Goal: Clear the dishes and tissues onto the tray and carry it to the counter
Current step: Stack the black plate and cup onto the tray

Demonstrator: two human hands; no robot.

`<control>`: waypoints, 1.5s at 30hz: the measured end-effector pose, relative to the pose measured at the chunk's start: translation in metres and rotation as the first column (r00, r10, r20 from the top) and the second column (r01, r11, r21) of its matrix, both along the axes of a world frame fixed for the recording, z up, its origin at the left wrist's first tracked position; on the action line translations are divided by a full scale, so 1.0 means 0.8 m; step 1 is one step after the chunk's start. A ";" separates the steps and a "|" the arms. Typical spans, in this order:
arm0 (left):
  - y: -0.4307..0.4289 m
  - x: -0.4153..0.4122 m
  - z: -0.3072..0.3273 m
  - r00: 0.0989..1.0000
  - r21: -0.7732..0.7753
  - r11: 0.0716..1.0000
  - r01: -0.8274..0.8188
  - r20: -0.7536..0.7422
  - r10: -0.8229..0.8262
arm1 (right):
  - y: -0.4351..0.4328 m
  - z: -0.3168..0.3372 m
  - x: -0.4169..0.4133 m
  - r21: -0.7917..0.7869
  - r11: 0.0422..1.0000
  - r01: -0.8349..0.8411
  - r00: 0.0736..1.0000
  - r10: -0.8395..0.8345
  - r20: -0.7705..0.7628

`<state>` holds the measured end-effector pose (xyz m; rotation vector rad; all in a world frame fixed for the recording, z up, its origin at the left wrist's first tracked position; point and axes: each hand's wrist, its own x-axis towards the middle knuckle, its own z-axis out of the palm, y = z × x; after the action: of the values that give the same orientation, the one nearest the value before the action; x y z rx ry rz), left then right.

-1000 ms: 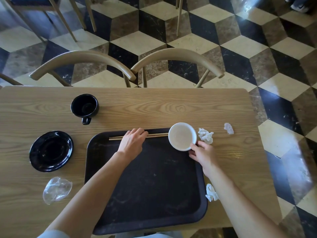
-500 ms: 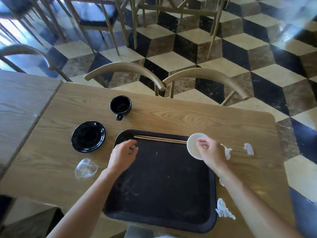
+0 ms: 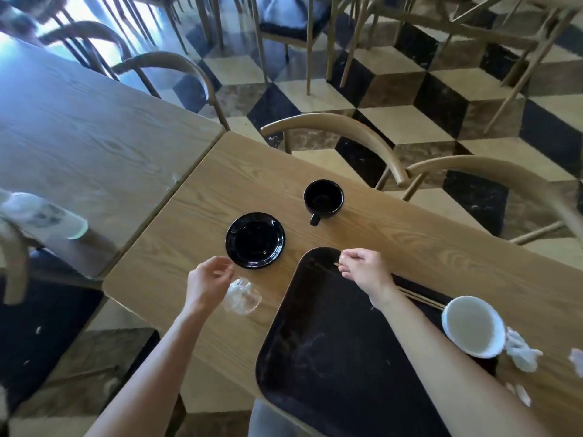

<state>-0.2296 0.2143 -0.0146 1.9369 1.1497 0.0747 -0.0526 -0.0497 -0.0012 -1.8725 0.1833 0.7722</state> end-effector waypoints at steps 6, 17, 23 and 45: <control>0.065 0.024 -0.035 0.997 -0.111 0.991 -0.068 -0.039 0.064 | 0.101 -0.041 0.029 0.040 0.991 0.128 0.987 -0.124 -0.098; 0.086 0.052 -0.091 0.965 -0.556 0.808 -0.196 0.037 0.259 | 0.175 -0.081 0.058 0.125 0.807 0.577 0.804 -0.536 -0.258; 0.086 0.060 -0.086 0.967 -0.512 0.838 -0.190 0.050 0.250 | 0.160 -0.076 0.067 0.195 0.753 0.628 0.769 -0.563 -0.302; -0.099 0.036 -0.032 0.988 -0.520 0.848 -0.098 0.051 0.146 | -0.021 -0.003 -0.029 0.314 0.704 0.637 0.771 -0.578 -0.268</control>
<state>-0.2009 0.1353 -0.0406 1.3683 1.0970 -0.0753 -0.0758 -0.0665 -0.0038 -1.2437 0.6686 0.4322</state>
